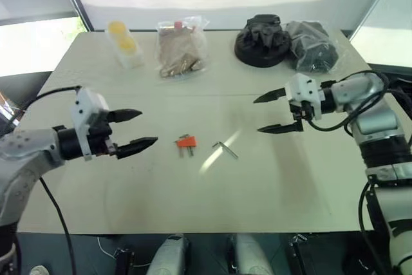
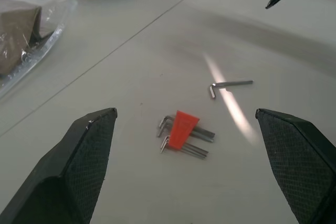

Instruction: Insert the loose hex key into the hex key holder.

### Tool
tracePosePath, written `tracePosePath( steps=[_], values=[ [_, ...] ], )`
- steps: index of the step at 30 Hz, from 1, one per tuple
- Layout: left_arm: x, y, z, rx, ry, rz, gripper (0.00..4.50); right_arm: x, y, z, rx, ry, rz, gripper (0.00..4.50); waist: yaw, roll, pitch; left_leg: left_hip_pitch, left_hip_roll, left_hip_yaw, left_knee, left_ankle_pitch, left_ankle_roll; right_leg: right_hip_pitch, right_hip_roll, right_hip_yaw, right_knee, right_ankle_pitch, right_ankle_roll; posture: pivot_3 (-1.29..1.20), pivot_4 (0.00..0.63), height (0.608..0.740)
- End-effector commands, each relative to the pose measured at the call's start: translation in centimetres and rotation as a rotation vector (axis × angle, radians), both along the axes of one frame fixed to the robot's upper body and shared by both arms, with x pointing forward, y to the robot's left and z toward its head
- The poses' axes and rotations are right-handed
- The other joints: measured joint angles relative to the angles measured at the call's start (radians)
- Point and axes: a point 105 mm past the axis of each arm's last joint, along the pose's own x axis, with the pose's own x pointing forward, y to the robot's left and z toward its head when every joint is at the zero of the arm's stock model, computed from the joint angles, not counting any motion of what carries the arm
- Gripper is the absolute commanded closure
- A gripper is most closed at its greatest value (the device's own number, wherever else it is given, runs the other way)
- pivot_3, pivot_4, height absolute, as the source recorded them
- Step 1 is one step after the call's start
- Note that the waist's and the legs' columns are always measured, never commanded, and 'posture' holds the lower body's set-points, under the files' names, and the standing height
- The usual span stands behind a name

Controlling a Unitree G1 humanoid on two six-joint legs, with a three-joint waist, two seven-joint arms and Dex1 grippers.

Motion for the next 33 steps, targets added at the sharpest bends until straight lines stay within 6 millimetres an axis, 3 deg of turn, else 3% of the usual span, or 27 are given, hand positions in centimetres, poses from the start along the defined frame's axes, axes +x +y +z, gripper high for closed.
tracePosePath(
  steps=[1,23,33],
  values=[
    [0.1,0.2,1.3,0.015,-0.092,0.015,0.08,-0.6,1.2,2.0,0.031,-0.054,0.052,0.45,0.000,0.000,0.000,0.000,0.000,0.000,0.000,0.000,0.000,0.000,0.000,0.000,0.000,0.000,0.000,0.00,0.150,0.740],
    [0.2,0.6,1.5,-0.062,-0.047,0.108,0.08,0.0,2.7,2.3,0.116,-0.082,0.028,0.45,0.005,0.000,0.000,-0.001,0.000,0.000,0.000,0.000,0.000,-0.001,0.000,0.000,0.000,0.000,0.000,0.00,0.150,0.740],
    [0.1,1.4,0.9,-0.092,-0.050,0.195,0.08,0.1,4.3,1.2,0.145,-0.055,0.052,0.45,0.001,0.000,0.000,-0.001,0.000,0.000,0.000,0.000,0.000,-0.001,0.000,0.000,0.000,0.000,0.000,0.00,0.150,0.740]
  ],
)
